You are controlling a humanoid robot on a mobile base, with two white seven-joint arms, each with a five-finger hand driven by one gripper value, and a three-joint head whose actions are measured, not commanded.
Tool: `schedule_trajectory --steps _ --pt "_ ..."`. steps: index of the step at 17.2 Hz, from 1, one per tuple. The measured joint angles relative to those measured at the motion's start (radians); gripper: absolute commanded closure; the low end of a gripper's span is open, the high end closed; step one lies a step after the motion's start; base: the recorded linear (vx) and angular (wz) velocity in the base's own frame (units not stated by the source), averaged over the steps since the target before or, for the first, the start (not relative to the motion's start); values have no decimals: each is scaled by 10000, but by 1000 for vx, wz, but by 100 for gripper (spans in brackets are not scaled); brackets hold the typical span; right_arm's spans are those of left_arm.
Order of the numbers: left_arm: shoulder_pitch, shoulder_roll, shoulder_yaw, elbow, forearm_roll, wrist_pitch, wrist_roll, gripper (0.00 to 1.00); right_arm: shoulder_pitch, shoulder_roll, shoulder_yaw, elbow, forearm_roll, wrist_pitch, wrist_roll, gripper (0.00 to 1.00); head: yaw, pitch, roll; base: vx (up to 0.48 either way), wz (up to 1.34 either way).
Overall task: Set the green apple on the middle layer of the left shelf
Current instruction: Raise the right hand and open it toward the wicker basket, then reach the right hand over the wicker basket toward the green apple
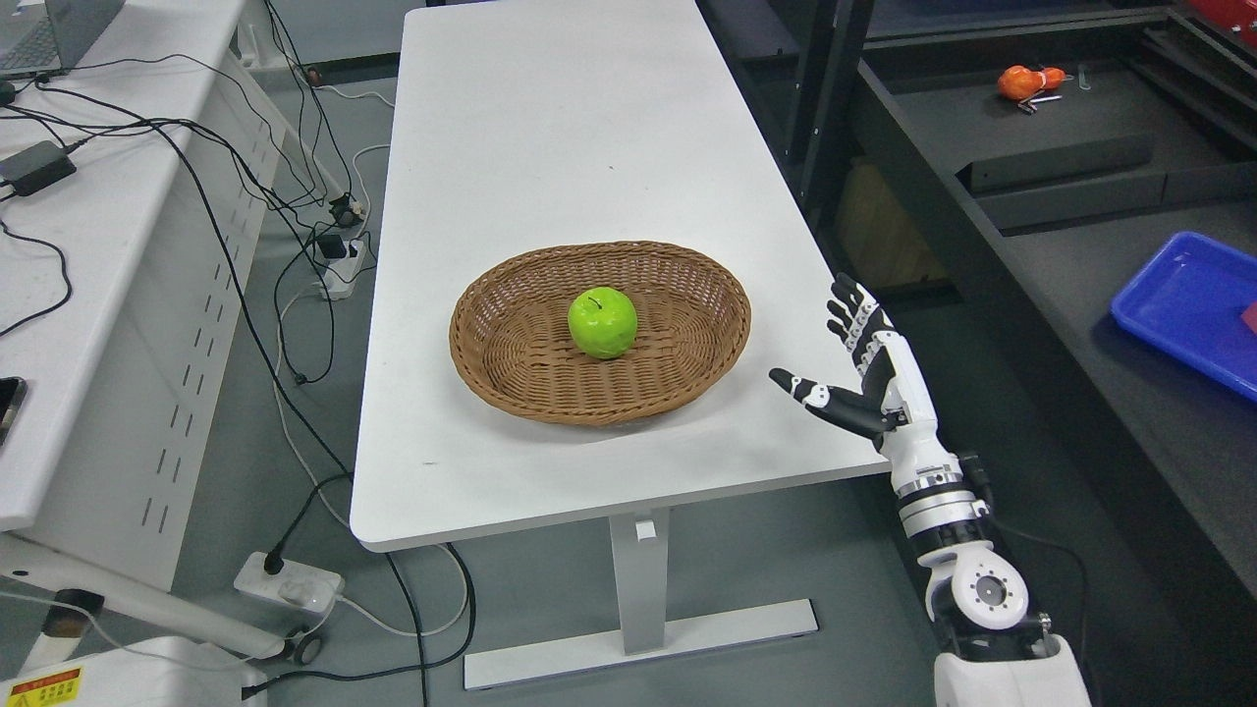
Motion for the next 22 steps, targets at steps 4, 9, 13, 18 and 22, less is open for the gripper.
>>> schedule_trajectory --steps 4,9,13,18,22 --pt "0 0 0 0 0 -1 1 0 -32 0 -7 -13 0 -16 49 0 0 0 0 0 0" --pt "0 0 0 0 0 0 1 0 -356 -578 87 -26 999 -1033 48 0 0 0 0 0 0" --pt "0 0 0 1 0 -1 1 0 -803 -1811 436 -41 3108 -1954 467 0 0 0 0 0 0" --pt "0 0 0 1 0 -2 -7 0 -1038 -3000 628 -353 4099 -3901 1039 0 0 0 0 0 0" --pt "0 0 0 1 0 -2 -7 0 -1682 -3548 1036 -549 4414 -3949 1099 0 0 0 0 0 0"
